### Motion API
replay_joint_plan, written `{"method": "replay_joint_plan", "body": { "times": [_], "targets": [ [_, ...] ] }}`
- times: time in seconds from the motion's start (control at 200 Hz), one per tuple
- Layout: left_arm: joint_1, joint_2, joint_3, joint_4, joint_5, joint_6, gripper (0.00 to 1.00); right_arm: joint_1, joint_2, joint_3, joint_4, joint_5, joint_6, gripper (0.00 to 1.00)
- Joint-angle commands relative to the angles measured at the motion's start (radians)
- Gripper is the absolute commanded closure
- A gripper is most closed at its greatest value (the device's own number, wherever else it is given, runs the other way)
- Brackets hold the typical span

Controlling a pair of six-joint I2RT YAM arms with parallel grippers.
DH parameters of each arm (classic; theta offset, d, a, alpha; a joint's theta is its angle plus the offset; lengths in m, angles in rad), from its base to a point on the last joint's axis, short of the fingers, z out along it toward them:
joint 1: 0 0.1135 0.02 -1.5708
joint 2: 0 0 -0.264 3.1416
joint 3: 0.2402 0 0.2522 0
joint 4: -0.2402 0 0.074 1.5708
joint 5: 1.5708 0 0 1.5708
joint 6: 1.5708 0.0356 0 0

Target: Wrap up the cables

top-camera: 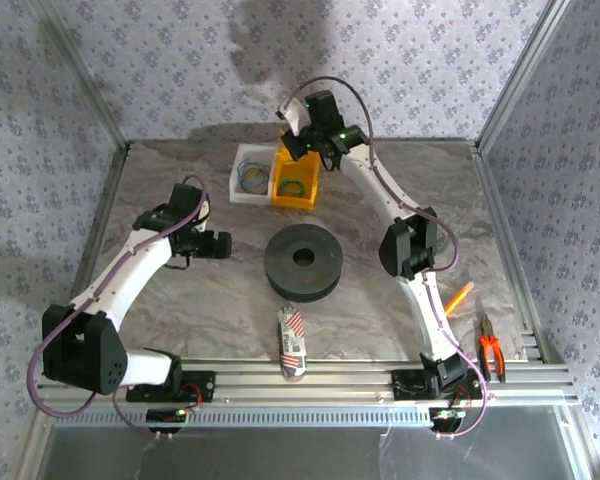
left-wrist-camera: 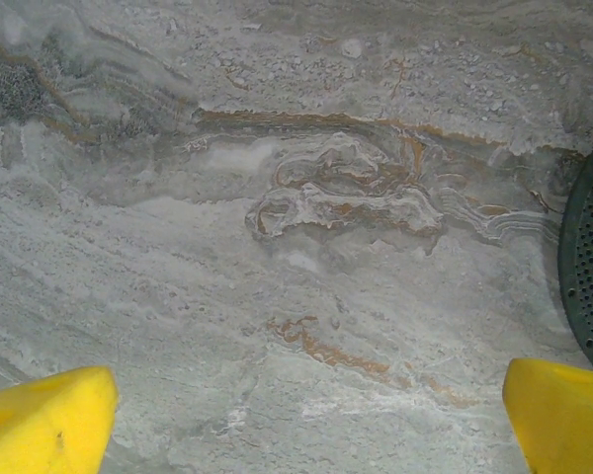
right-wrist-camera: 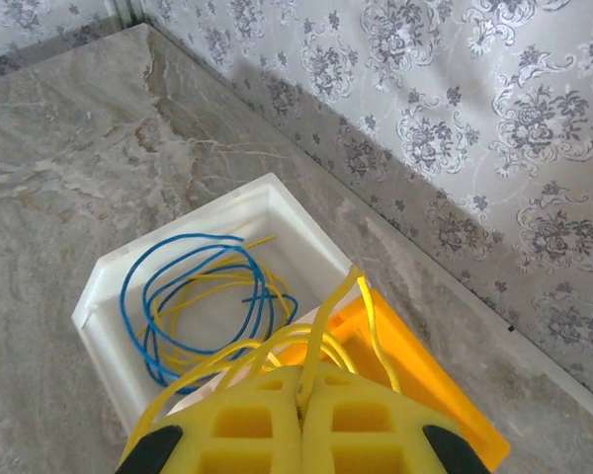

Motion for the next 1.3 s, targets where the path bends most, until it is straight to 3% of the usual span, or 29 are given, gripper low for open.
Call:
{"method": "replay_joint_plan", "body": {
  "times": [0.0,0.23,0.36,0.465,0.57,0.68,0.79,0.954,1.139,1.294],
  "targets": [
    [-0.007,-0.038,0.006,0.003,0.037,0.003,0.0,0.01,-0.115,-0.071,-0.038,-0.045,-0.025,1.0],
    [-0.029,-0.086,0.057,0.061,0.155,0.014,0.0,0.0,-0.378,-0.367,-0.022,-0.316,0.099,1.0],
    [-0.124,-0.126,0.062,0.156,0.192,0.073,0.01,-0.02,-0.503,-0.539,0.015,-0.504,0.243,1.0],
    [-0.243,-0.122,0.084,0.171,0.119,0.169,0.04,-0.021,-0.584,-0.664,0.033,-0.584,0.322,1.0],
    [-0.369,-0.099,0.088,0.19,-0.076,0.259,0.09,-0.017,-0.67,-0.787,0.058,-0.606,0.365,1.0],
    [-0.415,-0.103,0.08,0.223,-0.17,0.292,0.18,-0.017,-0.745,-0.885,0.076,-0.605,0.383,1.0],
    [-0.42,-0.163,0.034,0.308,-0.194,0.295,0.33,-0.017,-0.809,-0.963,0.101,-0.606,0.396,1.0],
    [-0.421,-0.309,-0.083,0.468,-0.095,0.365,0.36,-0.021,-0.859,-1.031,0.124,-0.609,0.414,1.0],
    [-0.426,-0.384,-0.126,0.421,0.117,0.471,0.36,-0.016,-0.873,-1.061,0.177,-0.632,0.462,1.0],
    [-0.474,-0.445,-0.203,0.462,0.152,0.545,0.36,-0.008,-0.878,-1.068,0.194,-0.641,0.473,1.0]
  ]
}}
